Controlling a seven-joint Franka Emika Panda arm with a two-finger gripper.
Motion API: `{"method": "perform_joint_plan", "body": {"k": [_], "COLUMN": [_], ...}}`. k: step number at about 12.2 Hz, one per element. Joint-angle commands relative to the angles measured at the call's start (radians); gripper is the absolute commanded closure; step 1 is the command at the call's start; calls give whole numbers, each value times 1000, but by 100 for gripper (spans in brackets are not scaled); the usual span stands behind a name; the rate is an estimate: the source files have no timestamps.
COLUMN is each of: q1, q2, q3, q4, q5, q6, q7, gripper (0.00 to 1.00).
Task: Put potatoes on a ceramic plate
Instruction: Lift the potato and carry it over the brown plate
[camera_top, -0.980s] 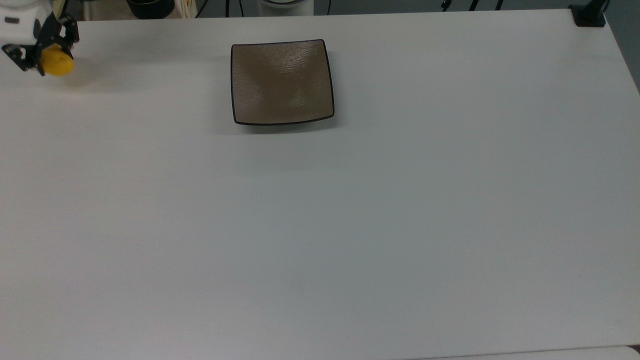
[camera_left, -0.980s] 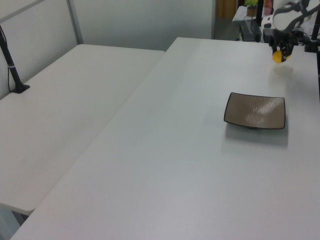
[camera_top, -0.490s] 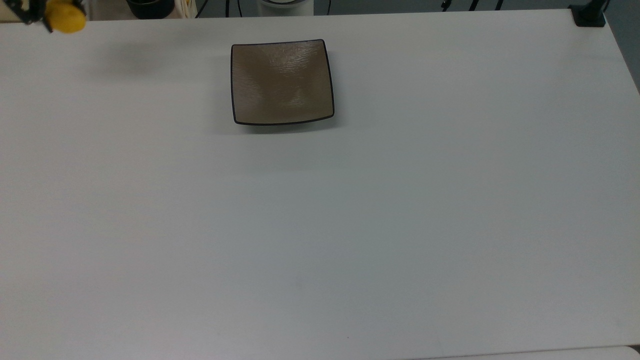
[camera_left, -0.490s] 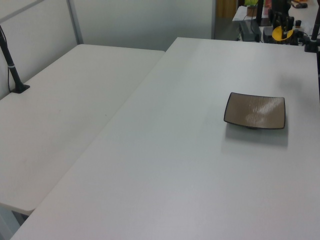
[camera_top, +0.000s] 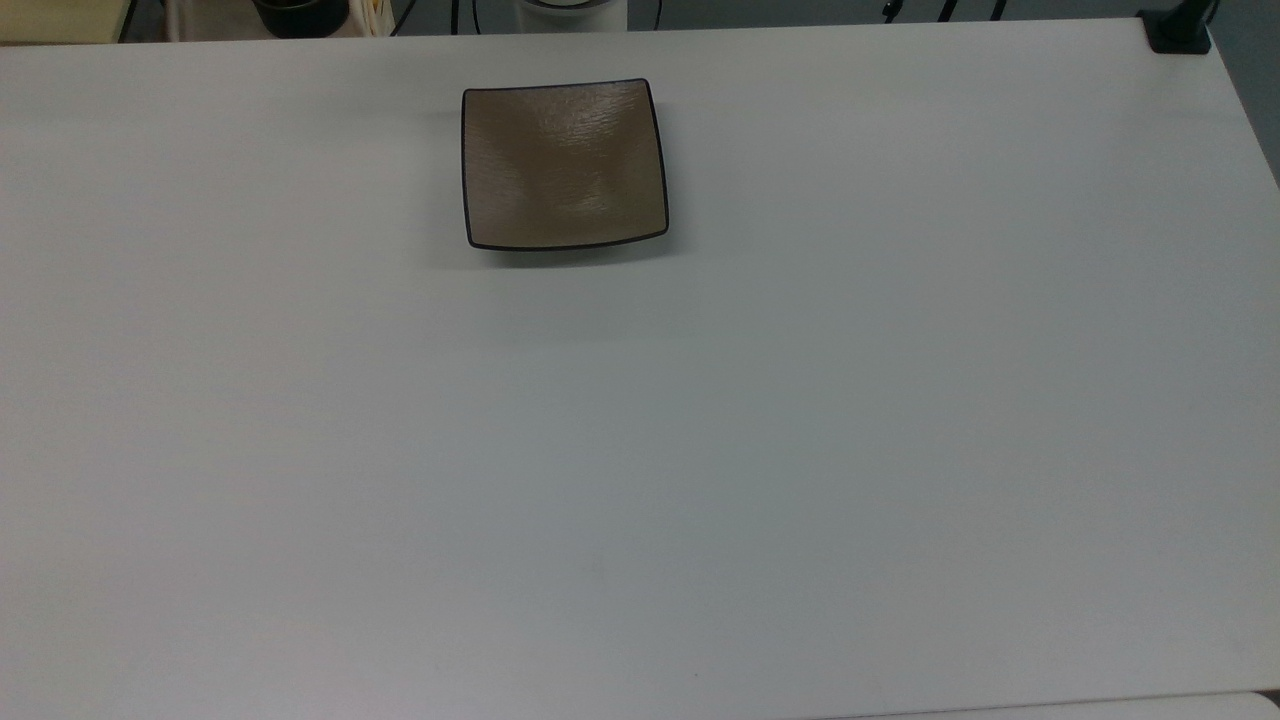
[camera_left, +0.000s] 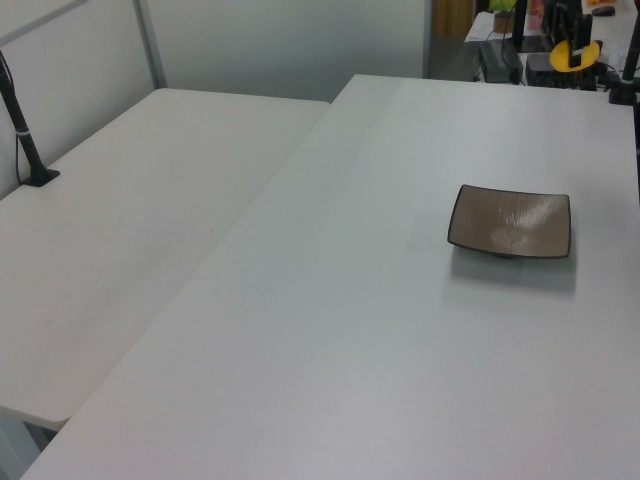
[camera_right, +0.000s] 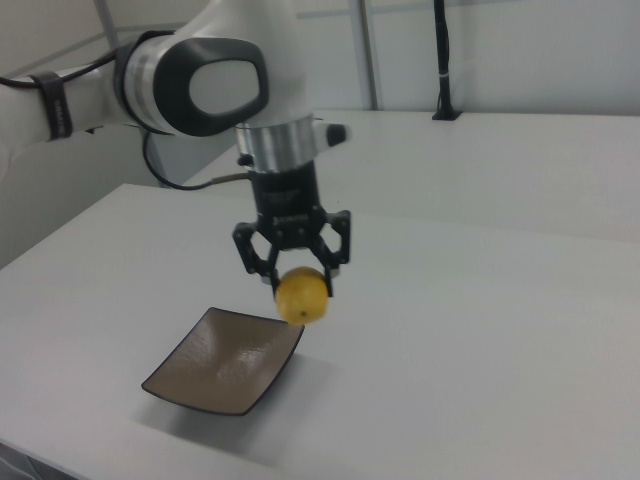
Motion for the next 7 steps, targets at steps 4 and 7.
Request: {"method": "perform_joint_plan", "body": {"k": [4, 7], "q1": [206, 271], "q2": [-24, -37], "q3": [-8, 1], "q4": [-96, -219], "q5": [138, 150], "q6": [20, 168], "q7": [498, 621], "gripper": [100, 100]}}
